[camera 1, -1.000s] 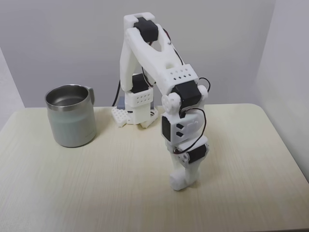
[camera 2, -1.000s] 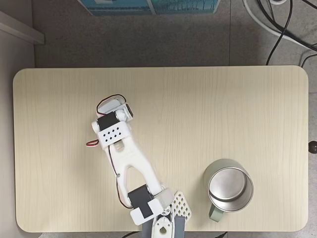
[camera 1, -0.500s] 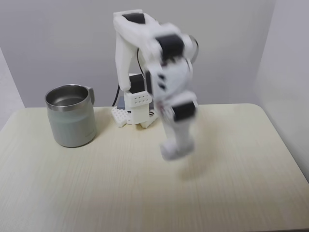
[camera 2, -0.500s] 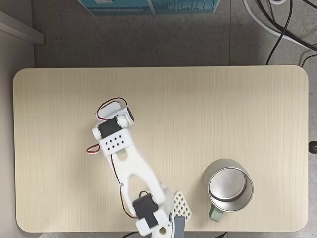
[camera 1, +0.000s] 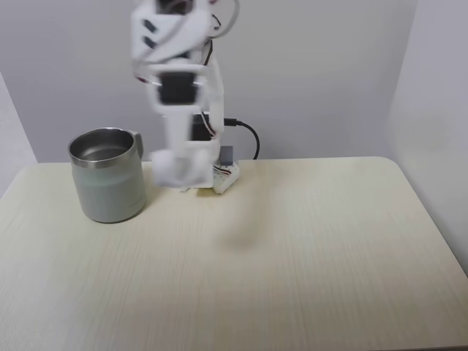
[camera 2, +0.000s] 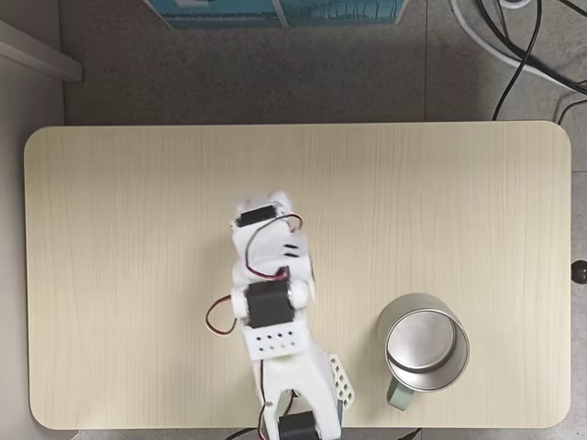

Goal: Grasp a dressing and put it in the cup.

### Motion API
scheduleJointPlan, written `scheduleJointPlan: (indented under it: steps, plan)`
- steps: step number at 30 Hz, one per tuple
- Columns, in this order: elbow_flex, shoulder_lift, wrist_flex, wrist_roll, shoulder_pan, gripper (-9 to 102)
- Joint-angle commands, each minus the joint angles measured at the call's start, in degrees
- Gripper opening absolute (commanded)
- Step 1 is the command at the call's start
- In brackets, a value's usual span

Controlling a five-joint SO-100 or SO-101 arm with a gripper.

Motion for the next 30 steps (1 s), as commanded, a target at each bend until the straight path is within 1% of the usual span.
scheduleJointPlan:
  steps: [1,6,14,18,21,30]
  plan:
    - [3.08,-2.46,1.58,0.09,10.37,0]
    - [3.78,-5.54,4.57,-1.93,24.26,0]
    - [2.81,-12.83,10.55,-11.16,42.98,0]
    - [-2.2,-17.67,11.95,-17.4,49.66,0]
    - [-8.79,-21.45,10.46,-20.92,52.82,0]
    - [-26.54,-27.86,0.09,-28.83,61.08,0]
